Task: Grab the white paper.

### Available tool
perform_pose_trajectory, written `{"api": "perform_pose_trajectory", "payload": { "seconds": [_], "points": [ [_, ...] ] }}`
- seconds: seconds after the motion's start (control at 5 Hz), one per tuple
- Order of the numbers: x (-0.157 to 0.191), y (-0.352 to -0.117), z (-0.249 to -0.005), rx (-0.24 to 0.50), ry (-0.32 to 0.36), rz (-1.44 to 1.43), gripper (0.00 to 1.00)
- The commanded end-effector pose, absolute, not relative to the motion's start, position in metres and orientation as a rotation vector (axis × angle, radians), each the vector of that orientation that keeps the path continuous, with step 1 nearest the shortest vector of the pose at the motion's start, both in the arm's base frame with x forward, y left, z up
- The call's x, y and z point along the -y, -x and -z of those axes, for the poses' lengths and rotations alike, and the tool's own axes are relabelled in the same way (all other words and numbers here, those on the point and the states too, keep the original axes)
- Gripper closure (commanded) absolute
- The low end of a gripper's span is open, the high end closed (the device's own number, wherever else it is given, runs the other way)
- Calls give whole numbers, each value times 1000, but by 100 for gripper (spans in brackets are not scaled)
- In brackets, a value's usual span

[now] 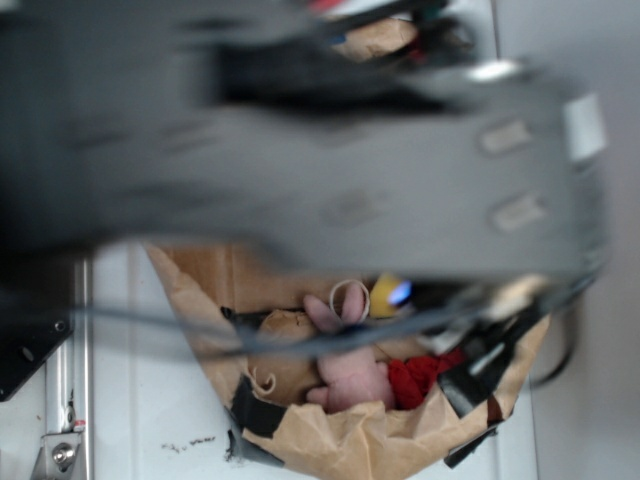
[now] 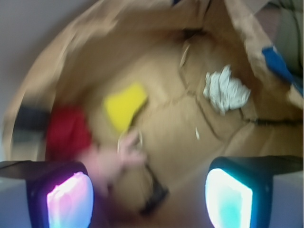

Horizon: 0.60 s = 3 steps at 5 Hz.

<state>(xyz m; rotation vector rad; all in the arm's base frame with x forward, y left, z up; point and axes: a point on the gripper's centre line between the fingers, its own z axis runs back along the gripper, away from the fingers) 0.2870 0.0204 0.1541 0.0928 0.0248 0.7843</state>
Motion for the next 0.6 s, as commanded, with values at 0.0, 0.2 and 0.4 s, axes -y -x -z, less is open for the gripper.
{"api": "perform_pose_trajectory", "payload": {
  "seconds": [0.0, 0.2, 0.4],
  "points": [
    [-35, -287, -171, 38, -70, -815, 0],
    [-51, -292, -162, 287, -37, -1049, 0],
    [-61, -294, -143, 411, -54, -1092, 0]
  ]
}}
